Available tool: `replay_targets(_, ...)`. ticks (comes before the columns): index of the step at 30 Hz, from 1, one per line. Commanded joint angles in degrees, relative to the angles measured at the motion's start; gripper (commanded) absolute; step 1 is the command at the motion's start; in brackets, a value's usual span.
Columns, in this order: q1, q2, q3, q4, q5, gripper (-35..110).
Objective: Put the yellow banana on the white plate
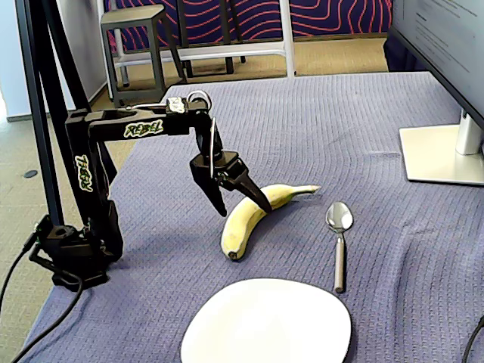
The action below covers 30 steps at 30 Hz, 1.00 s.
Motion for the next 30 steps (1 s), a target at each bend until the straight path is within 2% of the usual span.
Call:
replay_targets(1, -0.79, -0.53, -2.72, -0.97, 4.04, 49)
replay_targets(10, -5.27, -5.98, -3.60, -0.62, 6.06, 49)
replay_targets(14, -8.17, -9.84, -7.29, 2.55, 7.03, 49)
replay_targets(30, -11.34, -20.48, -15.73, 3.34, 9.32, 47)
